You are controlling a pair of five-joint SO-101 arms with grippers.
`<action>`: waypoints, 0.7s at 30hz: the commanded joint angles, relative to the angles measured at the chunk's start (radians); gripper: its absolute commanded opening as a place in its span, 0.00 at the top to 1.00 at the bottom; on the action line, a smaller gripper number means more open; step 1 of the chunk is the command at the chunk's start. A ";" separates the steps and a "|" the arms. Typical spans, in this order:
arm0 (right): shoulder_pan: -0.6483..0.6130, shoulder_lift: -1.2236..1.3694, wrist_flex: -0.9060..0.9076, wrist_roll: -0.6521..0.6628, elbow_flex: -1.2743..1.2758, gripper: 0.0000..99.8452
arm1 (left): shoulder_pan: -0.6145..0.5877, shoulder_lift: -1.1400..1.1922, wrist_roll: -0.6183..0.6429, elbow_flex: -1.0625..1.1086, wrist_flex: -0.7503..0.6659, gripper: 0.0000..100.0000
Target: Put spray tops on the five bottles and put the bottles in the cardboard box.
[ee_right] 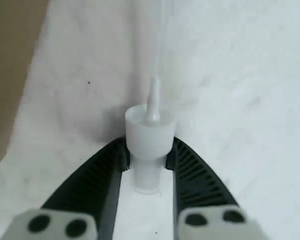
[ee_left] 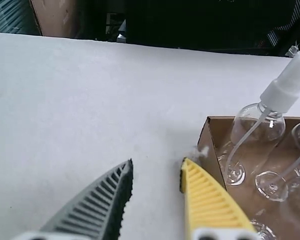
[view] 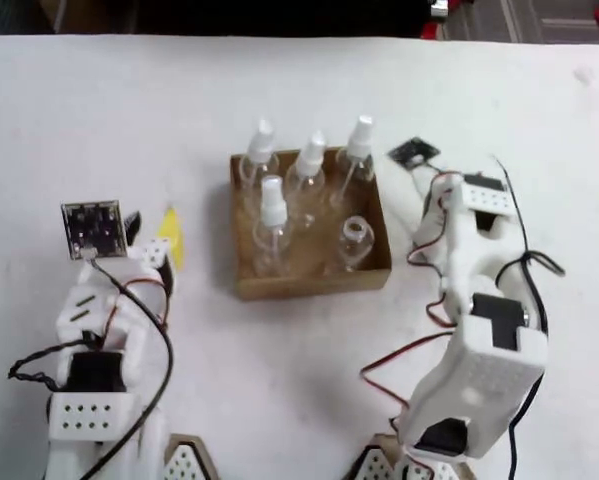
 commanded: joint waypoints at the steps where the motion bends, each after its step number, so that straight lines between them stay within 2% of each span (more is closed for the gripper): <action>1: 0.048 0.002 0.036 -0.143 -0.060 0.99 | -0.001 -0.022 -0.014 -0.006 -0.026 0.85; 6: 0.159 -0.096 0.110 -0.390 -0.121 0.98 | -0.001 -0.022 -0.014 -0.006 -0.026 0.85; 14: 0.277 -0.308 0.271 -0.666 -0.129 0.98 | -0.001 -0.022 -0.014 -0.005 -0.026 0.85; 21: 0.308 -0.338 0.384 -1.198 -0.129 0.98 | -0.001 -0.022 -0.014 -0.005 -0.026 0.85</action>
